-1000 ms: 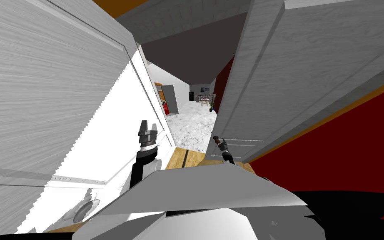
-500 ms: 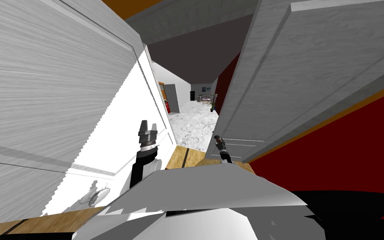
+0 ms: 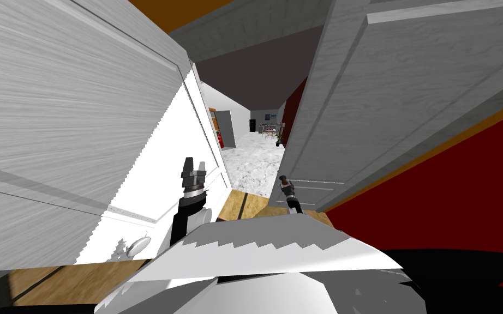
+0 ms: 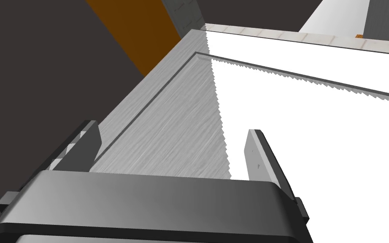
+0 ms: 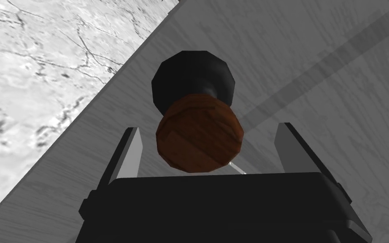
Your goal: Pull the door open
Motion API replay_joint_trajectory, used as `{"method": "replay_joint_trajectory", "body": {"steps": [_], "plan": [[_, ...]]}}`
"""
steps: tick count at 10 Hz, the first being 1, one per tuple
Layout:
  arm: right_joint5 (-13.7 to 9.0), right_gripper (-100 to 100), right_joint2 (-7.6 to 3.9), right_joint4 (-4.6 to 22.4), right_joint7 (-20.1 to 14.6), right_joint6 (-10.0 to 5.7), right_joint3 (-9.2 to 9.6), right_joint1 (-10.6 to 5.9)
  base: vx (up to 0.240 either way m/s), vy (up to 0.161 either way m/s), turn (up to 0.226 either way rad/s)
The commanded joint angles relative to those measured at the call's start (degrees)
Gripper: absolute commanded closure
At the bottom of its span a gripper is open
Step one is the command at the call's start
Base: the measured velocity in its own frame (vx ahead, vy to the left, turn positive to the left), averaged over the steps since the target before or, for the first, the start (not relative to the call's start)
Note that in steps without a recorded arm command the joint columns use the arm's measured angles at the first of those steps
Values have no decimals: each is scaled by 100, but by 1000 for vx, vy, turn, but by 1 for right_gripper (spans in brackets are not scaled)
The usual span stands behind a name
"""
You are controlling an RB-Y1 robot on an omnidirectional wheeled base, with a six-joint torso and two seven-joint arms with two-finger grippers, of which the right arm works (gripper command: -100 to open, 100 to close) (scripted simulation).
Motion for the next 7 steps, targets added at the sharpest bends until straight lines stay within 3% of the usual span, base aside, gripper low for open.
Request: {"method": "replay_joint_trajectory", "body": {"steps": [1, 7], "plan": [[-119, -100, 37, 35, -286, 14, 58, -56, -63, -17, 30], [-365, -100, 124, -6, -1101, 85, 175, -111, -55, -9, 15]]}}
